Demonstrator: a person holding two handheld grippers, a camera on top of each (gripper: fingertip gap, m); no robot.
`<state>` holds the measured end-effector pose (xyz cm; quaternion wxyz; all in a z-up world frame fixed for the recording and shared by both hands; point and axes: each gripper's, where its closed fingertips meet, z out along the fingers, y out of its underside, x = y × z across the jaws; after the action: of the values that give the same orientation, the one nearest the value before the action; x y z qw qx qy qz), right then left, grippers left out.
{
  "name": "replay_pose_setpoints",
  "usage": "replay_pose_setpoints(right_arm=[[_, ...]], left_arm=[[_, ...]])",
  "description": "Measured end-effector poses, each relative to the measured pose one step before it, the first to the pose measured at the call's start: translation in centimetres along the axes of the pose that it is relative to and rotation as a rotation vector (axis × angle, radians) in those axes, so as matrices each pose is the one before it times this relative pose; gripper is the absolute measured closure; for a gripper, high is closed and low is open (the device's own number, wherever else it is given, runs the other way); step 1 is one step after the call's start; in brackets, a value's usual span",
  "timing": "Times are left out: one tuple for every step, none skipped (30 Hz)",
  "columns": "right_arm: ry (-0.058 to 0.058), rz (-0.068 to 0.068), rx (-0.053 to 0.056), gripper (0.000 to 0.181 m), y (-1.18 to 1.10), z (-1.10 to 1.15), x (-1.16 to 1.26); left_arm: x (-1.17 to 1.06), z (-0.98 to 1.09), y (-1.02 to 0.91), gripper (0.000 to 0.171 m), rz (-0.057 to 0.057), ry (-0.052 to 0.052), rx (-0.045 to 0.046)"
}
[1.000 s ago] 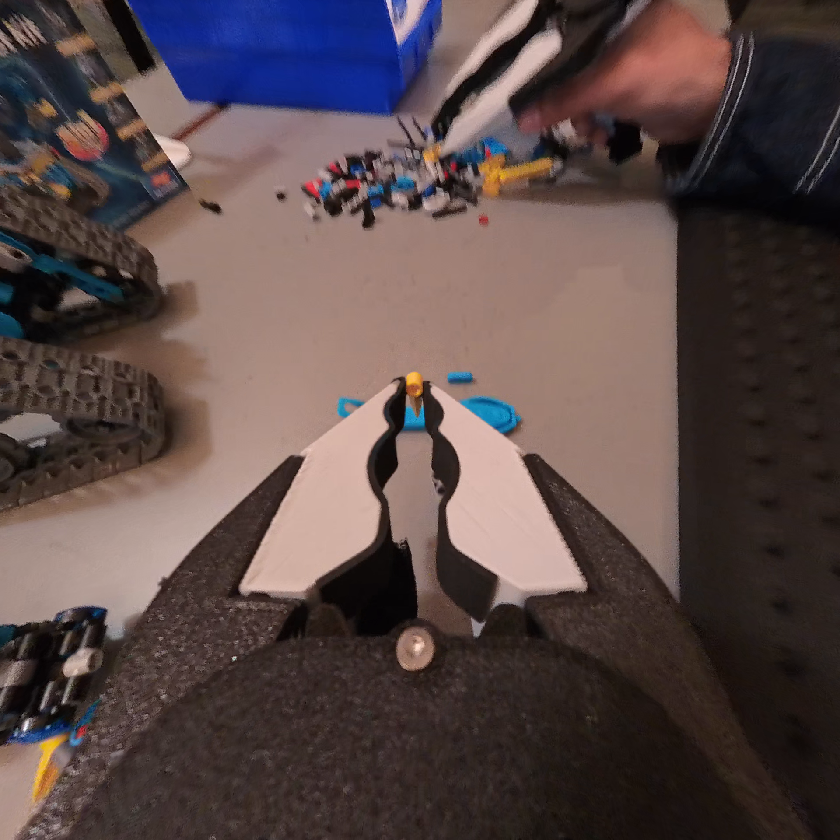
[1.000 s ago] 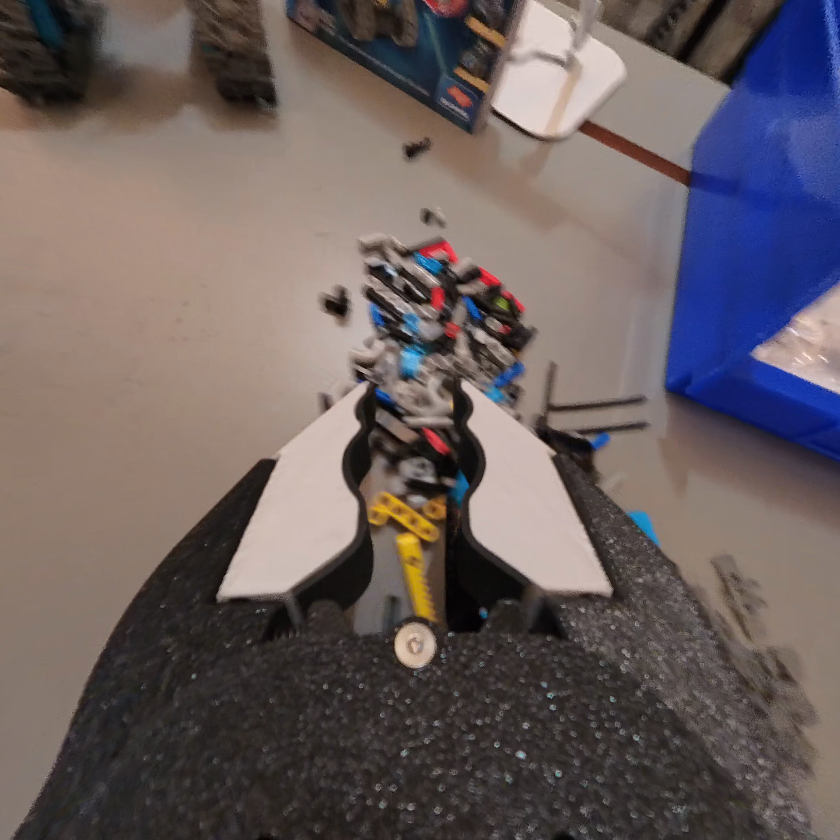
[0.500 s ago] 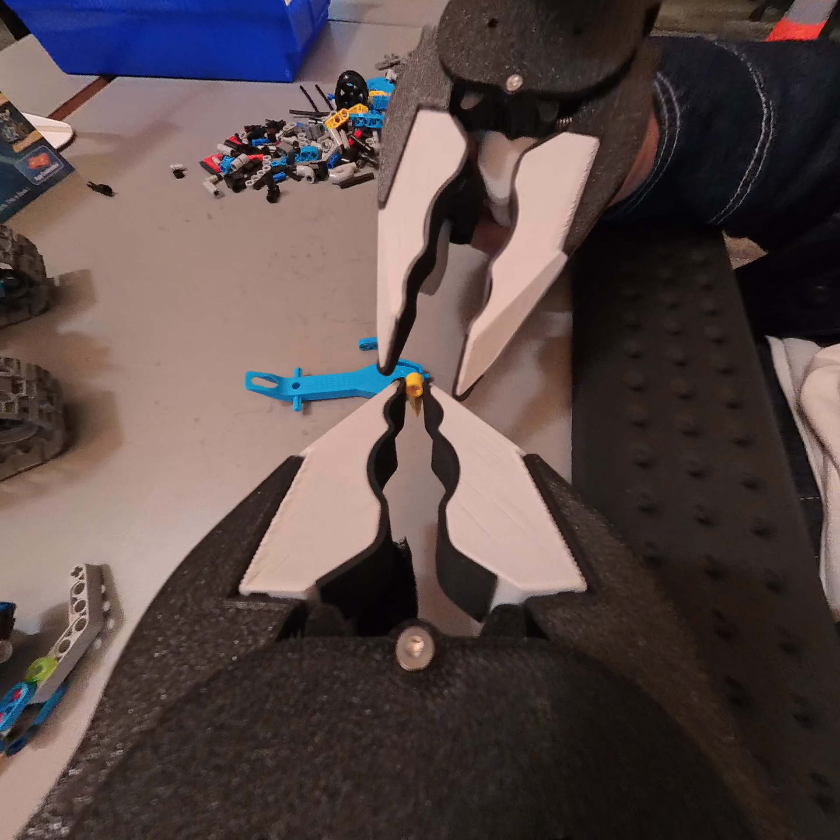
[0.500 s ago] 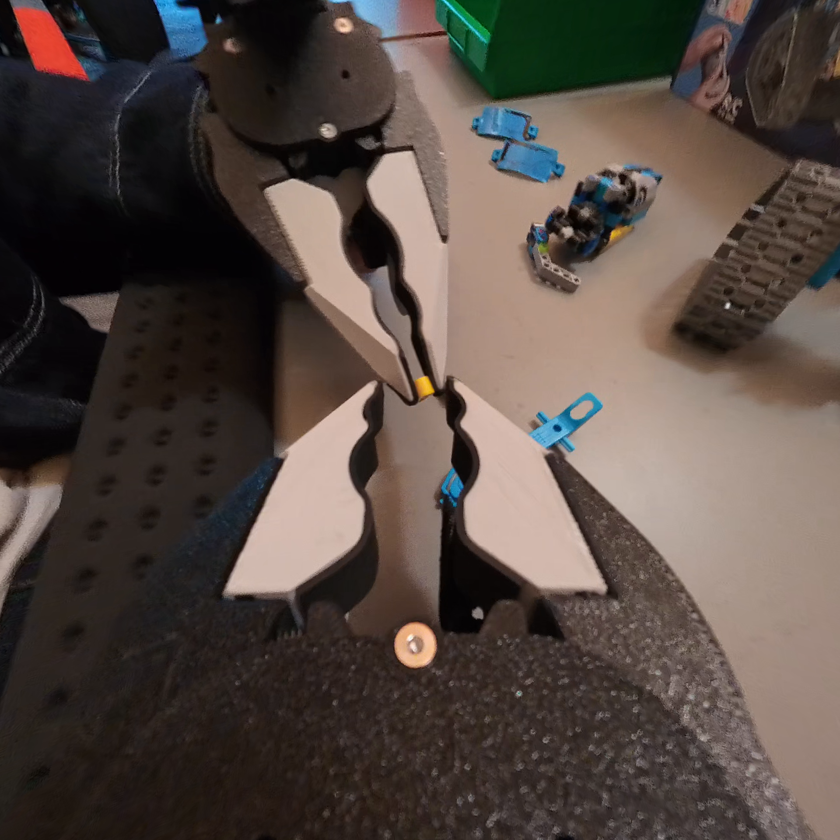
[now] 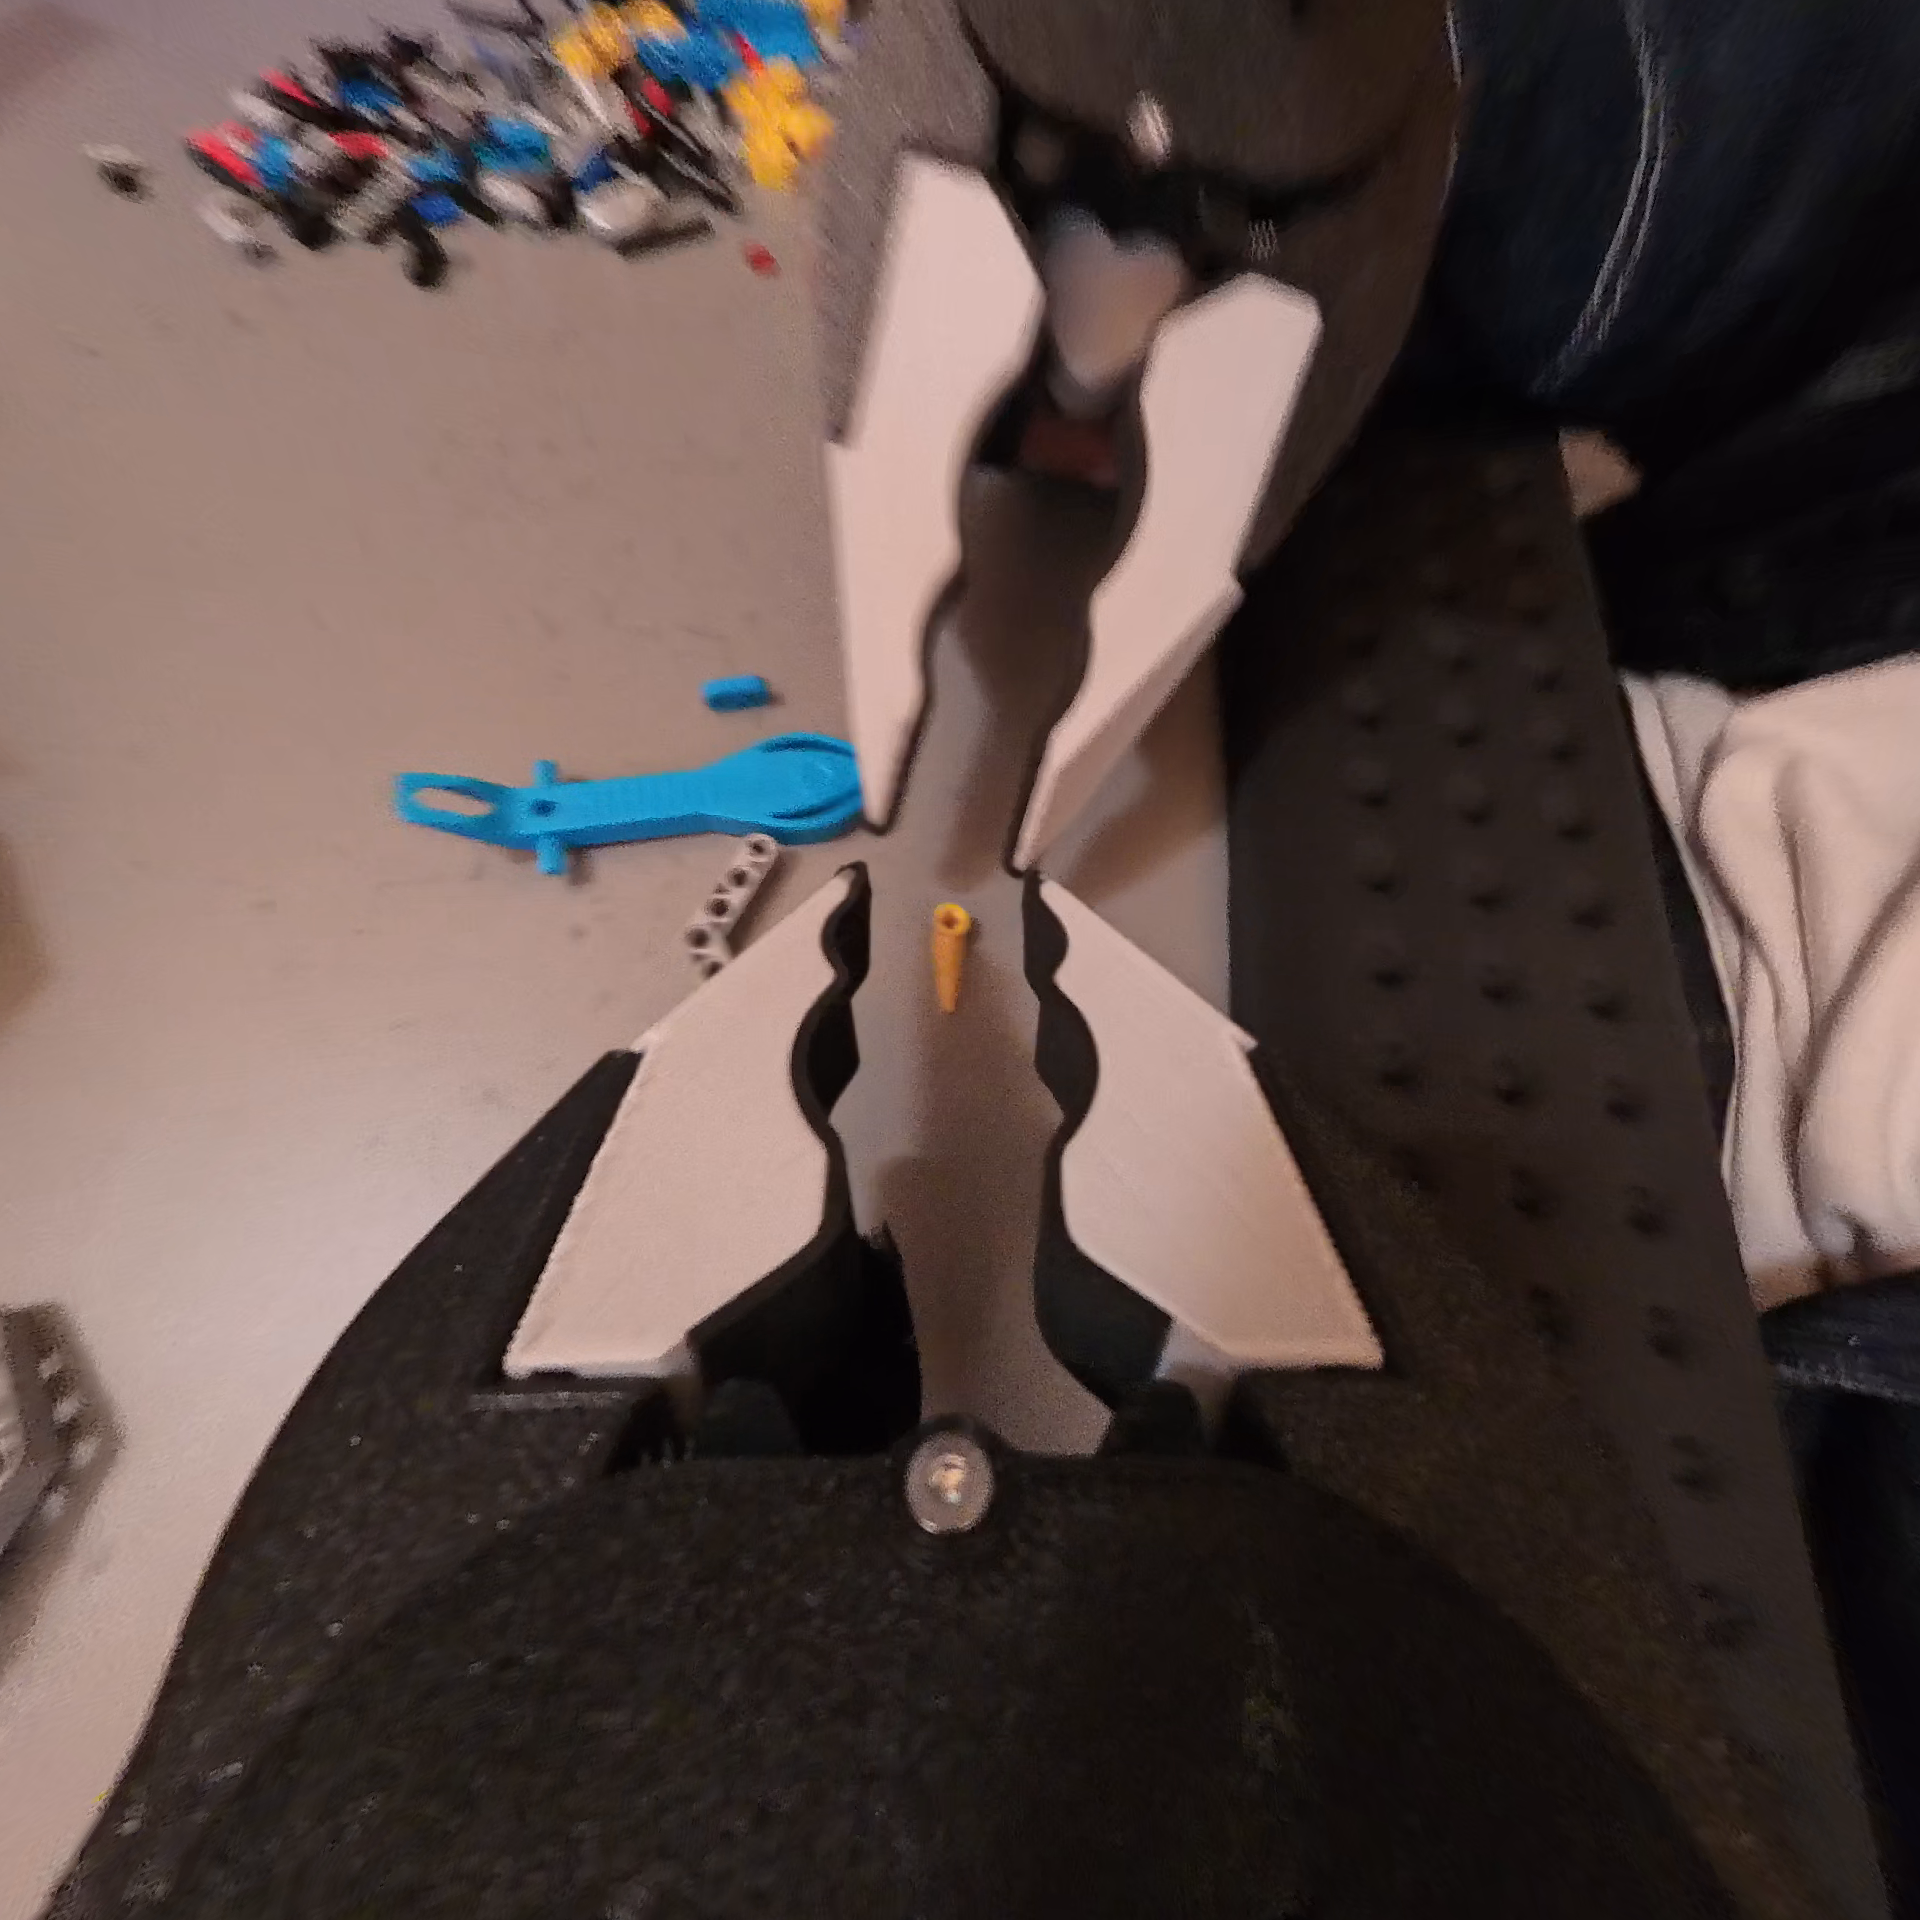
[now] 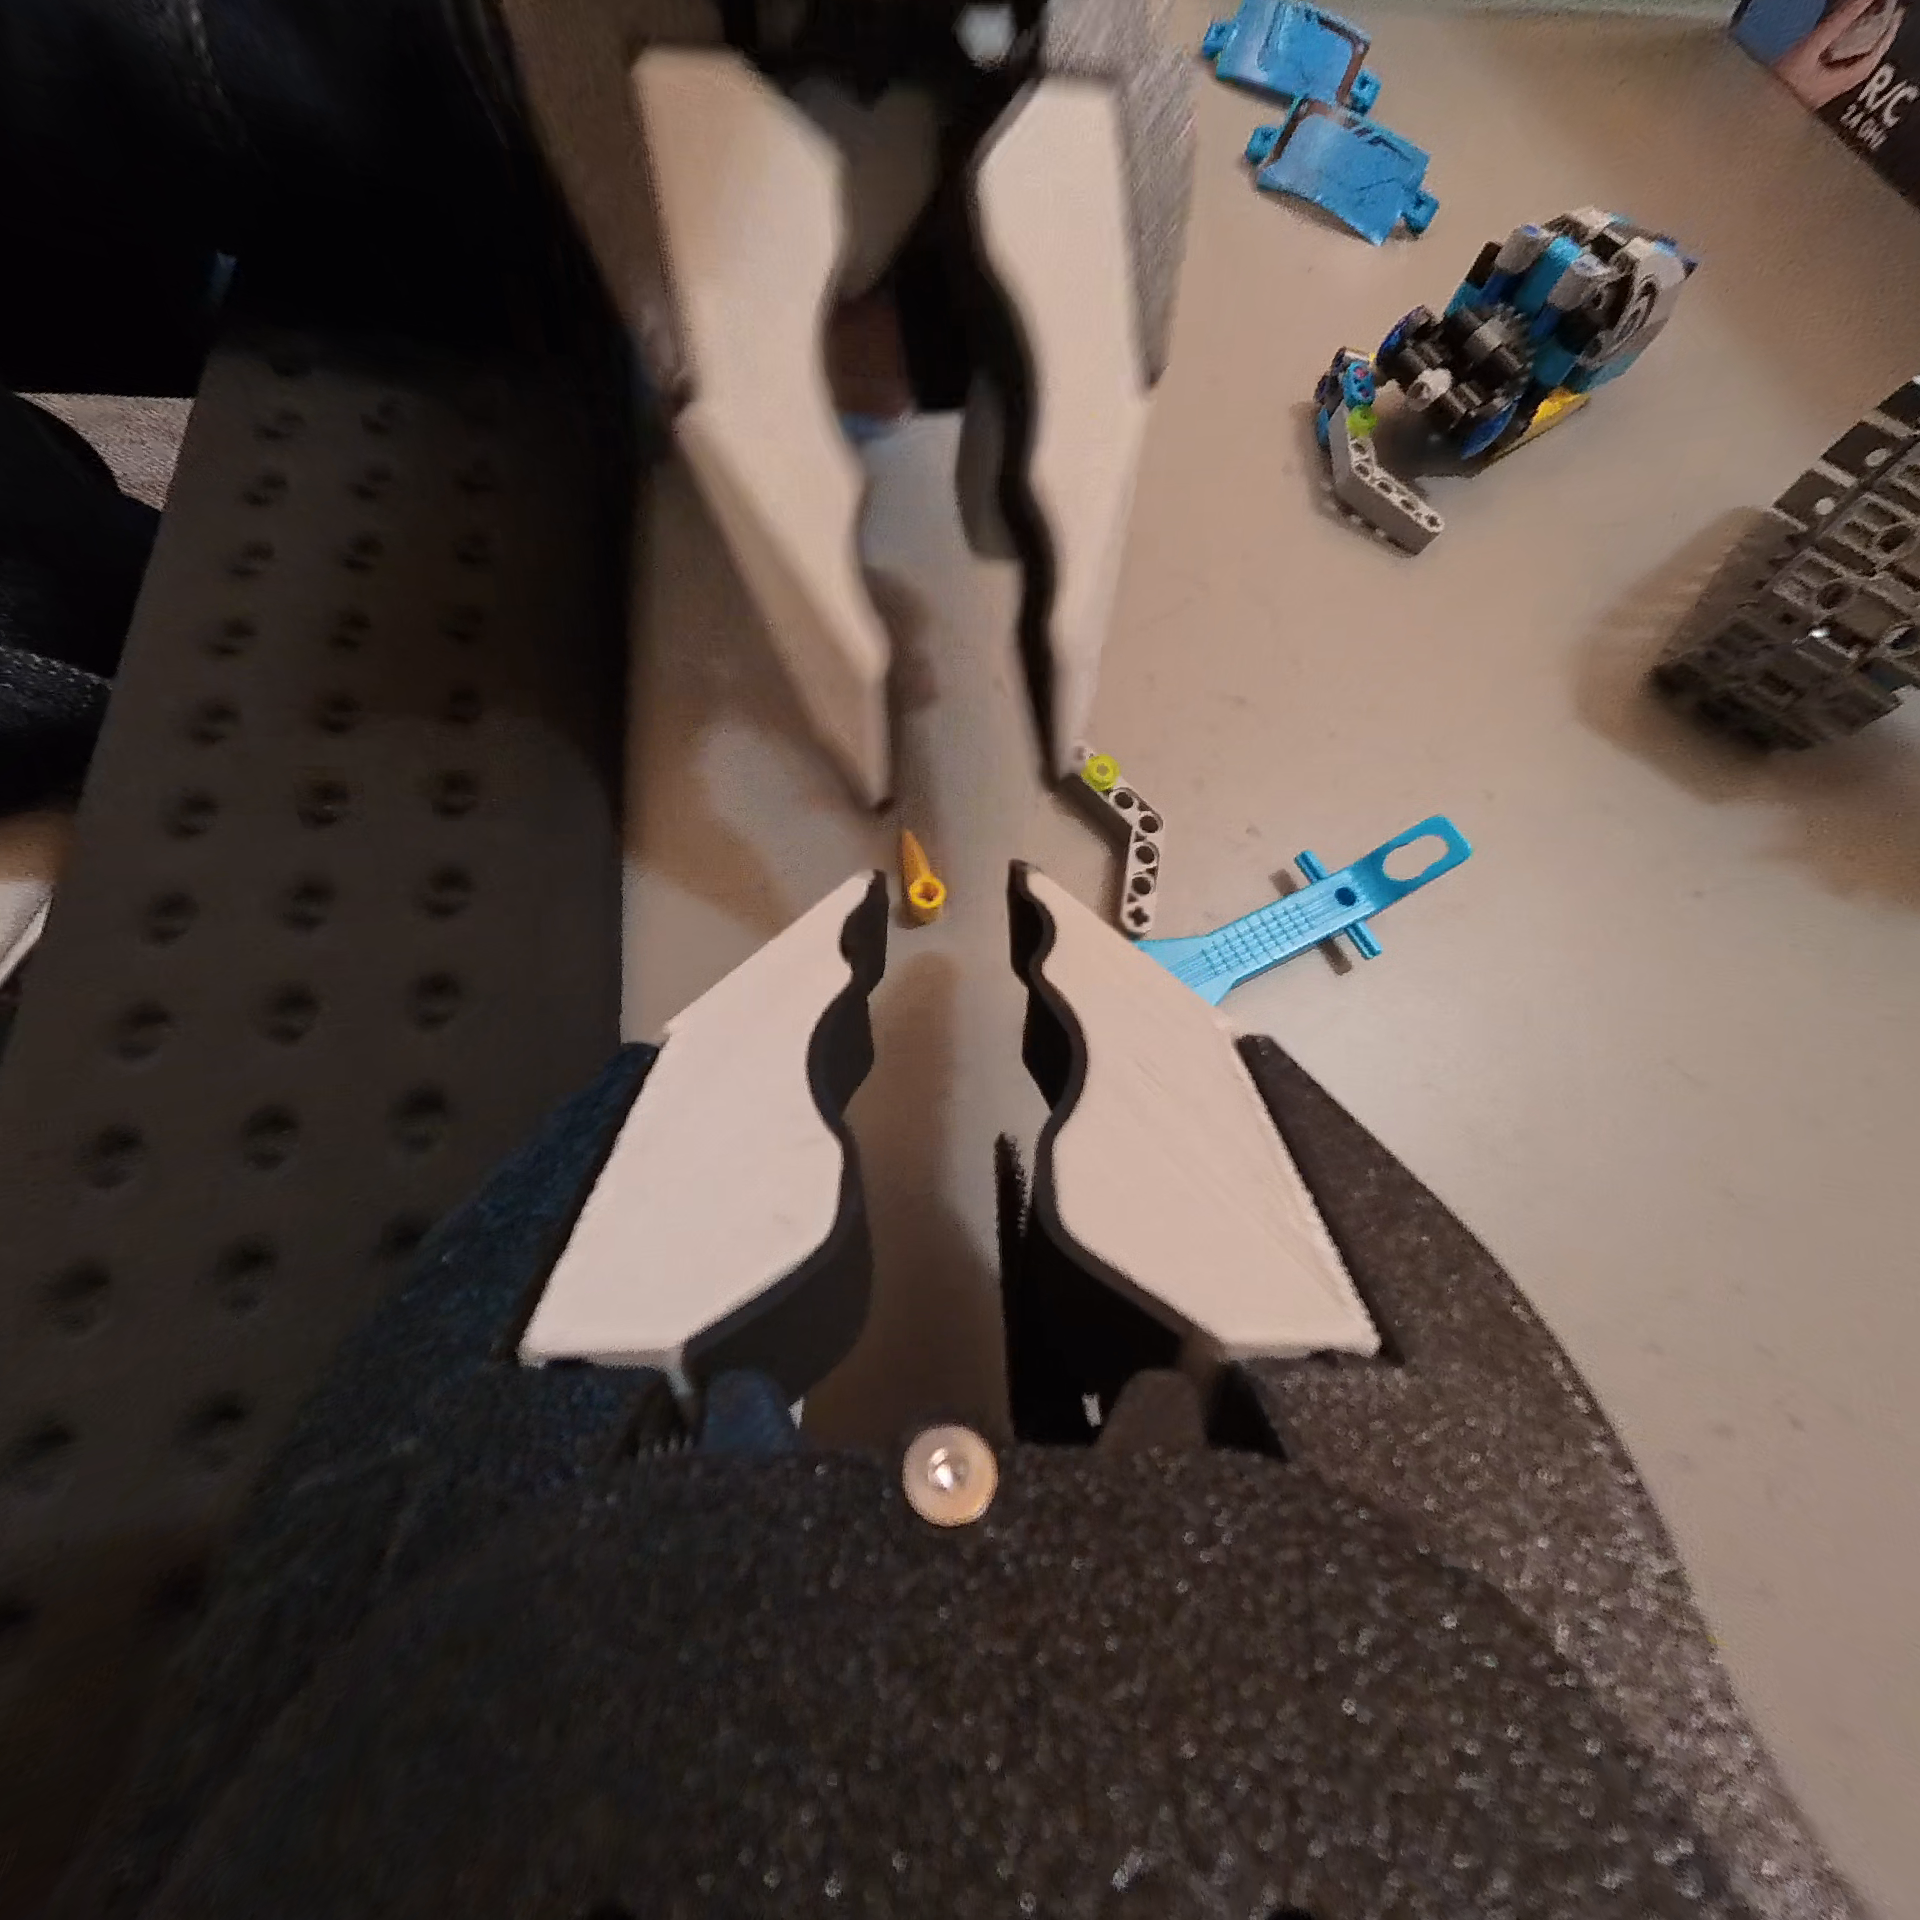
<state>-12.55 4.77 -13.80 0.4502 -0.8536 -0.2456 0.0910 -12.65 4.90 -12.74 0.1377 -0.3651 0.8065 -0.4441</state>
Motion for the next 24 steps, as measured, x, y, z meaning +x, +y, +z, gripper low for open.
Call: replay_pose_setpoints(right_arm=[[-0.0148,-0.0035,-0.0105,0.16,0.166,0.181,-0.274],[-0.0056,-0.0025,-0.0132,0.16,0.127,0.248,-0.139],[-0.002,-0.0028,-0.0117,0.16,0.013,0.308,-0.12],[-0.0015,-0.0016,-0.0166,0.159,0.063,0.355,-0.09],[-0.0033,-0.0009,-0.0212,0.159,0.19,0.364,-0.07],[-0.0055,-0.0023,-0.0275,0.16,0.335,0.372,-0.095],[-0.0027,-0.0044,-0.0268,0.161,0.367,0.295,-0.051],[-0.0017,0.0046,0.0073,0.169,-0.135,0.004,0.022],[0.0116,0.0084,-0.0084,0.174,0.196,0.063,0.297],[-0.0149,0.0188,0.0054,0.175,-0.02,0.009,-0.072],[-0.0113,0.0199,0.0003,0.176,0.031,0.002,-0.009],[-0.0054,0.0095,-0.0033,0.176,0.039,-0.044,-0.009],[0.0063,-0.0073,-0.0056,0.176,0.038,-0.056,-0.002],[0.0159,-0.0186,-0.0015,0.176,-0.015,-0.1,0.014],[0.0417,-0.0211,0.0014,0.177,-0.066,-0.272,0.415],[0.0473,-0.0056,0.0321,0.177,-0.503,-0.534,0.638],[0.0254,0.0231,0.0549,0.176,-0.908,-0.7,0.55],[0.029,0.0313,0.0682,0.176,-1.188,-0.787,0.656],[0.0272,0.0254,0.0633,0.176,-1.145,-0.691,0.591],[0.0227,0.0314,0.0622,0.176,-1.08,-0.521,0.441],[0.0188,0.0374,0.0634,0.176,-1.075,-0.386,0.318],[0.0072,0.0491,0.0501,0.176,-0.842,-0.178,0.168],[-0.0073,0.0523,0.0453,0.176,-0.642,0.005,-0.026],[0.0026,0.0362,0.0154,0.176,-0.26,0.124,0.086]], left_arm=[[-1.162,-0.602,-0.349,0.143,-0.0249,-0.0452,0.02682],[-1.386,-0.319,0.061,0.144,-0.0166,-0.0602,0.00045],[-1.325,0.01,0.365,0.145,-0.0129,-0.0606,-0.01872],[-0.692,0.292,0.439,0.145,-0.012,-0.0274,-0.02476],[0.015,0.468,0.405,0.145,-0.0102,0.0092,-0.02689],[0.084,0.553,0.346,0.145,-0.004,0.0072,-0.02886],[-0.141,0.547,0.319,0.145,0.0045,-0.0084,-0.03056],[-0.126,0.487,0.3,0.145,0.0068,-0.0072,-0.03154],[-0.046,0.388,0.185,0.148,0.0004,0.0001,-0.02372],[-0.095,0.174,0.025,0.152,-0.0116,0.0004,-0.01001],[-0.078,0.002,0.017,0.162,-0.017,0.0023,-0.0037],[-0.017,-0.075,0.064,0.165,-0.0132,0.0044,-0.001],[-0.009,-0.17,0.149,0.165,-0.0139,0.0045,-0.0018],[-0.088,-0.263,0.147,0.166,-0.0249,0.0043,0.00249],[-0.224,-0.393,-0.122,0.166,-0.0535,0.0073,0.02905],[-0.078,-0.641,-0.711,0.166,-0.0937,0.0334,0.0702],[0.459,-0.922,-1.36,0.165,-0.1237,0.0781,0.1039],[0.783,-0.996,-1.825,0.165,-0.1379,0.1008,0.13128],[0.946,-0.816,-1.812,0.166,-0.1424,0.112,0.13448],[0.861,-0.432,-1.048,0.166,-0.1316,0.1075,0.09238],[0.329,-0.106,-0.286,0.166,-0.1014,0.07,0.04704],[0.218,-0.014,-0.13,0.166,-0.0704,0.0512,0.0357],[0.525,0.004,-0.243,0.166,-0.0527,0.0553,0.03473],[0.473,0.093,-0.217,0.166,-0.033,0.0418,0.02982]])
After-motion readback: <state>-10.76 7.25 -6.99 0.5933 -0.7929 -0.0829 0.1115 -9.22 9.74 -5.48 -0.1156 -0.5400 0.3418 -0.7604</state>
